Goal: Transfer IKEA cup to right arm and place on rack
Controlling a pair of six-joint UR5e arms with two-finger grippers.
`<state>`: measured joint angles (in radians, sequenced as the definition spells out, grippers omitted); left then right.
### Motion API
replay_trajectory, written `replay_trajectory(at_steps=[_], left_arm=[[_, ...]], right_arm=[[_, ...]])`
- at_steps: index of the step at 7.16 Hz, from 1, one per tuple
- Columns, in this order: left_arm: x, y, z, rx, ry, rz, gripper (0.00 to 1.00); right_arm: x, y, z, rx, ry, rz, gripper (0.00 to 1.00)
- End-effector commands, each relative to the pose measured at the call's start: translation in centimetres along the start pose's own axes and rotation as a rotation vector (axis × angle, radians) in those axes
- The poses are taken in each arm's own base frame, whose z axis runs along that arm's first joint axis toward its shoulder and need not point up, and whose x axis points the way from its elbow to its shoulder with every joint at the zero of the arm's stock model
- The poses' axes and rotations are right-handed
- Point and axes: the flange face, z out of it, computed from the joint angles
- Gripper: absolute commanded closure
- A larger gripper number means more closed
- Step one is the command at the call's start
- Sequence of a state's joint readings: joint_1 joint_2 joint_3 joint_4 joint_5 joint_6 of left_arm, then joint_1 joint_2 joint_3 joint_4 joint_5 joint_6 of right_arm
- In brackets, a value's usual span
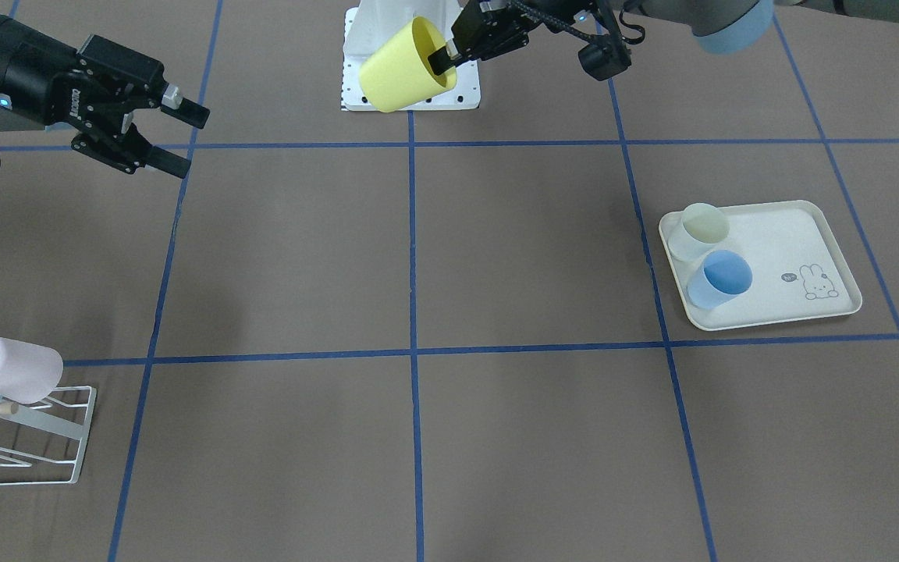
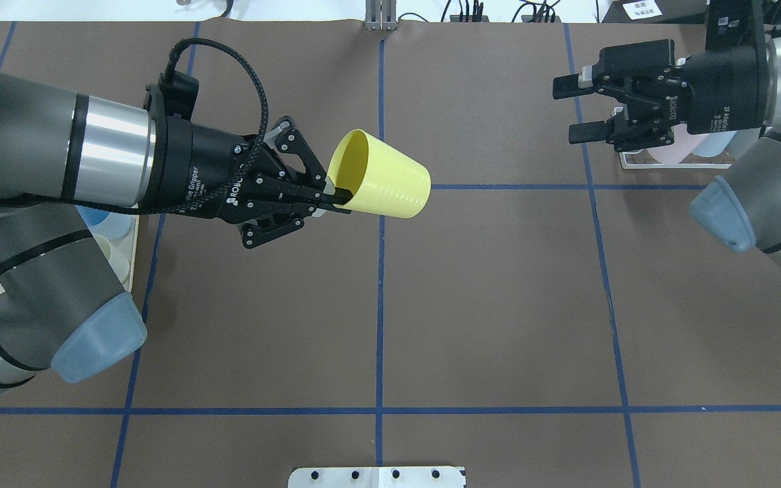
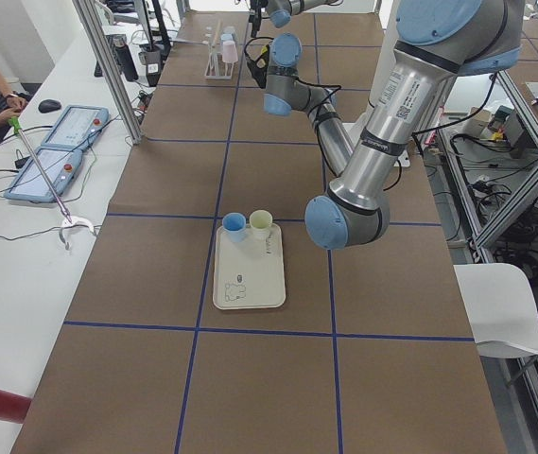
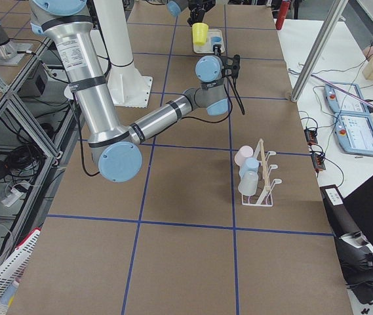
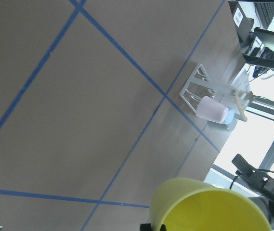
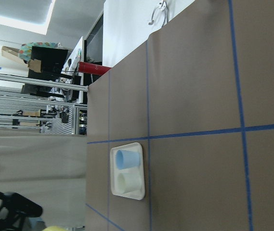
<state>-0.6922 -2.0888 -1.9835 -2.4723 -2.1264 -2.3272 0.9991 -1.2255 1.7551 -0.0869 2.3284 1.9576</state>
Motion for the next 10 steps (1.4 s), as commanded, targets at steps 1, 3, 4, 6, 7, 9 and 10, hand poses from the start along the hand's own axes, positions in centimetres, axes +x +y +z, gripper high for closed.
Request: replay_trajectory(at_steps=[1,3,4,6,7,9,10], left_arm=[[0.2,0.9,-0.8,-0.087,0.159,-0.145,1.00],[0.1,0.8,-1.3,-0.174,0.296,-0.270,1.00],[-0.4,0.9,-1.1,-0.204,0.337,-0.300,1.00],[-0.6,1.1,-0.7,-0.211,0.344,-0.306,1.00],[-0.7,1.2,-0.8,-0.221,0.352,-0.300,1.00],[-1.2,1.7,-0.3,-0.234,0.341,-0.307,1.00],[-1.5,2.1,0.2,-0.245,0.332,-0.313,1.00]], right_arm=[[0.0,4.9,2.4,-0.076,-0.312,0.134,0.05],[-0.9,6.9,4.5,-0.109,-0.374,0.146,0.05],[-1.8,7.4,5.3,-0.124,-0.398,0.144,0.04],[-2.7,9.1,6.6,-0.139,-0.477,0.154,0.03],[-2.0,10.5,7.5,-0.150,-0.534,0.178,0.03],[-2.1,10.7,7.6,-0.152,-0.540,0.180,0.03],[-2.1,10.7,7.6,-0.151,-0.539,0.181,0.03]])
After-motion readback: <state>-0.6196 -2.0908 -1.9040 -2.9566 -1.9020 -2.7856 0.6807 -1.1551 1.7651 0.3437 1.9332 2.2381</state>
